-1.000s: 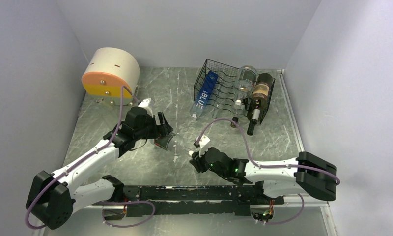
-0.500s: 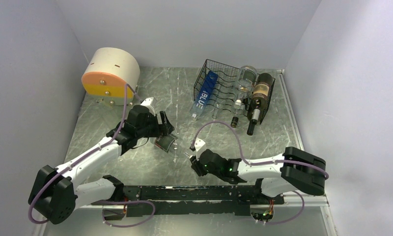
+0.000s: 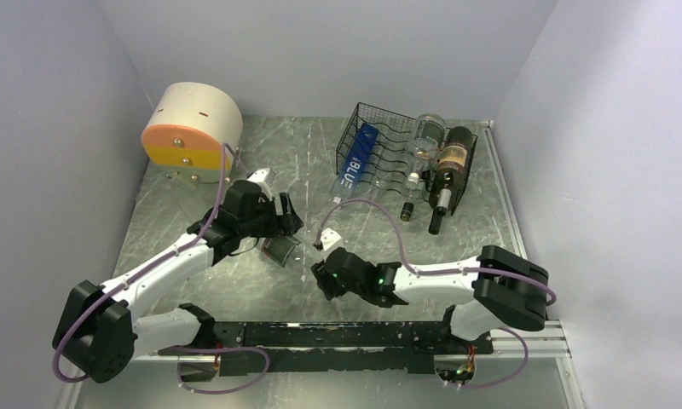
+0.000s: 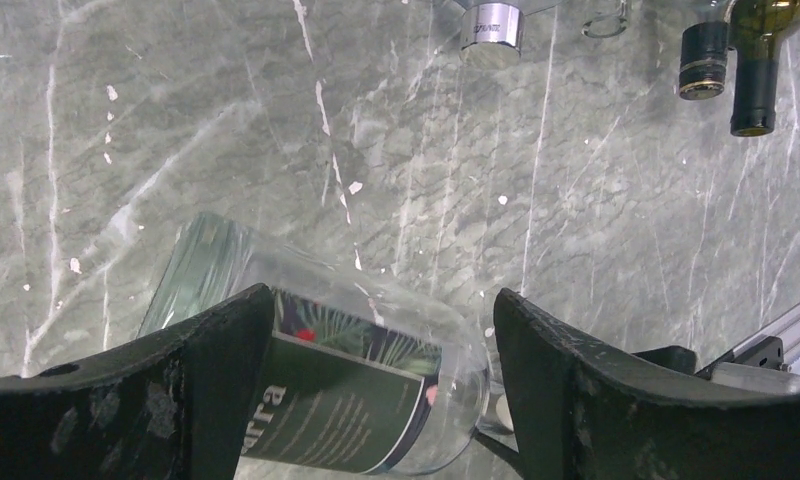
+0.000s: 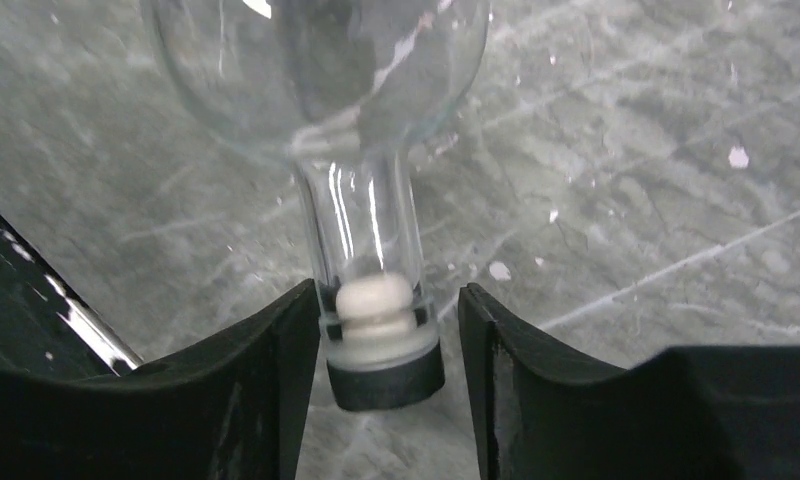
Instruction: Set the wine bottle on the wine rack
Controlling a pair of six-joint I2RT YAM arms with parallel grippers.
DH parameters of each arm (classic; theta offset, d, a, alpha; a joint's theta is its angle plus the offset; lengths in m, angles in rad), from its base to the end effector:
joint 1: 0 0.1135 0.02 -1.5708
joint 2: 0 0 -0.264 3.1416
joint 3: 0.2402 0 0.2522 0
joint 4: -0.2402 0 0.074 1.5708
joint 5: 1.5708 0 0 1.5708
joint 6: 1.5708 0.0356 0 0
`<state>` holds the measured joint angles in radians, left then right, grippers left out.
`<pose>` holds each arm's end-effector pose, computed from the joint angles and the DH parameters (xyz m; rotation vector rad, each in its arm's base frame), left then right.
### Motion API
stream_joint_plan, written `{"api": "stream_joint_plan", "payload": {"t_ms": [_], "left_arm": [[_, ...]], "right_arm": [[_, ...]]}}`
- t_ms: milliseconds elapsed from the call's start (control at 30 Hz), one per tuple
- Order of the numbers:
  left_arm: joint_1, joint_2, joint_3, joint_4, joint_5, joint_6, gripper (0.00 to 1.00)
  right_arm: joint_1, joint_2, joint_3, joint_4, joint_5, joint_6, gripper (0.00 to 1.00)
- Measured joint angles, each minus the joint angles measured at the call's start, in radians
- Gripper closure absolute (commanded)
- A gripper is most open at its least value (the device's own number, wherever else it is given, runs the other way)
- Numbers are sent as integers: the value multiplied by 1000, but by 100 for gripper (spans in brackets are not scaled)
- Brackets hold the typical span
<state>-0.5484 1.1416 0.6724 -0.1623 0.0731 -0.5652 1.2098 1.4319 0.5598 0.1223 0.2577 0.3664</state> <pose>0.2070 -0.1295 0.2317 0.0233 2.2902 -0.6853 0.1025 0.2459 0.1521 -0.8378 2.1901 0.5085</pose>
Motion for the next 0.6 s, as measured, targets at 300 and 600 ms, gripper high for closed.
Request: {"api": "stream_joint_plan", "payload": {"t_ms": [300, 600], "left_arm": [[0, 8, 0, -37, 8, 0, 15], [0, 6, 6, -72, 7, 5, 15]], "right_arm": [[-1, 79, 108, -64, -3, -9, 40], [-11, 209, 226, -124, -47, -74, 42]]}}
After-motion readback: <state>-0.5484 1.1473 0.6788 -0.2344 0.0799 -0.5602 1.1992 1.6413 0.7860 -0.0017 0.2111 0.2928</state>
